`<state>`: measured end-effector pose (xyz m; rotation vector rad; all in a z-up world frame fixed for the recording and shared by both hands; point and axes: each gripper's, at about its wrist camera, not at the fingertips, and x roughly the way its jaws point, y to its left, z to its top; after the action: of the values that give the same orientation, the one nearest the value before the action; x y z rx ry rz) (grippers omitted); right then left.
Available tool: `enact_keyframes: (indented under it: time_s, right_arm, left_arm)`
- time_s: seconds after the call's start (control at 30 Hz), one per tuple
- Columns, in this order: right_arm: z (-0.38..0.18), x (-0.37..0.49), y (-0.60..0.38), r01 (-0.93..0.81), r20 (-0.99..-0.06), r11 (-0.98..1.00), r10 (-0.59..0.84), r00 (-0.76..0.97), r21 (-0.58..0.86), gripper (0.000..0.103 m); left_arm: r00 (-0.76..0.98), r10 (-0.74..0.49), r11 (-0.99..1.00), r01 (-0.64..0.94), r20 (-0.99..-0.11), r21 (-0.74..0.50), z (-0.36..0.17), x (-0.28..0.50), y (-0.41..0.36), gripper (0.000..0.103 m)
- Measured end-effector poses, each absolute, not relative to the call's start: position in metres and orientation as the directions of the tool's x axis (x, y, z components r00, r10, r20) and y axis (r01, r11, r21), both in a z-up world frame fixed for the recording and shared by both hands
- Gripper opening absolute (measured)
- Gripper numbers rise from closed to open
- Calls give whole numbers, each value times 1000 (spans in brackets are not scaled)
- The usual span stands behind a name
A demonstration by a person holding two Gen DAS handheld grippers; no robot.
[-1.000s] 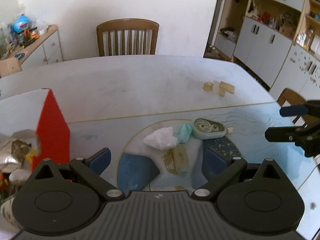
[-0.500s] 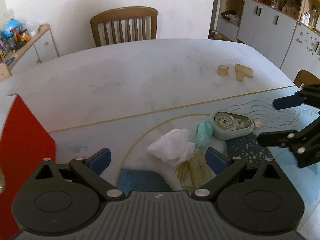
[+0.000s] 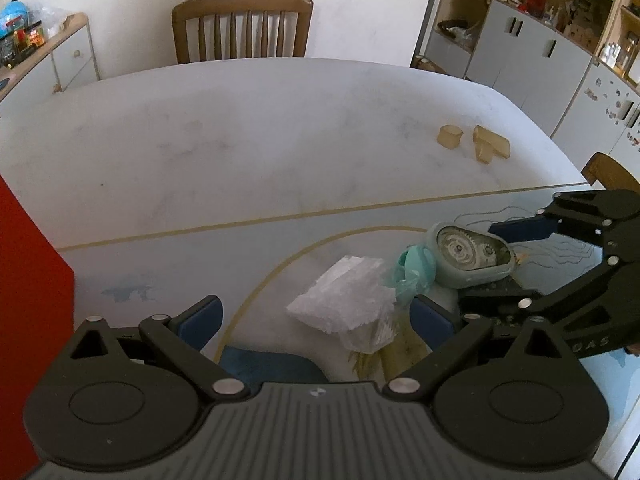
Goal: Organize objects
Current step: 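Move both open tools back toward the tape dispenser and white bag, then grasp white plastic bag with left tool while right tool grasps tape dispenser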
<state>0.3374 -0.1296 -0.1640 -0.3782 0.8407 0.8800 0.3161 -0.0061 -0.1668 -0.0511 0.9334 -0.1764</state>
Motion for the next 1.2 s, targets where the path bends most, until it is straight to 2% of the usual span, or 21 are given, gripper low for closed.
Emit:
enact_keyframes:
  time_s: [0.03,0.23,0.4,0.67,0.77,0.8,0.93,1.2]
  right_arm:
    - [-165,338,-129,-801,-774,597,525,353,39,70]
    - [-166,340,-126,-803,-758,593,550,351,58,63]
    - [-166,338,-125,-797,-751,601,550,365,52,62]
    - [-165,332,-124,-772,-750,634,531,394,43,61]
    - [-163,329,-128,-757,-751,651,521,406,43,57]
    - [-162,328,-128,-753,-751,657,517,410,42,53]
    - [-161,325,-133,-741,-762,670,507,403,53,44]
    - [-155,313,-141,-694,-753,717,491,439,64,40]
  left_arm:
    - [582,-176,984,131,-794,-121,-167,316,-6,100]
    - [568,-213,976,156,-795,-150,-169,319,-9,84]
    - [562,-245,969,179,-790,-173,-166,320,-12,64]
    - [556,-269,963,184,-786,-199,-163,320,-14,49]
    - [557,-274,961,186,-784,-203,-160,320,-16,42]
    - [556,-278,960,185,-783,-210,-159,319,-15,39]
    - [562,-292,956,186,-773,-226,-155,313,-14,38]
    - [557,-286,958,179,-779,-224,-146,302,-15,36]
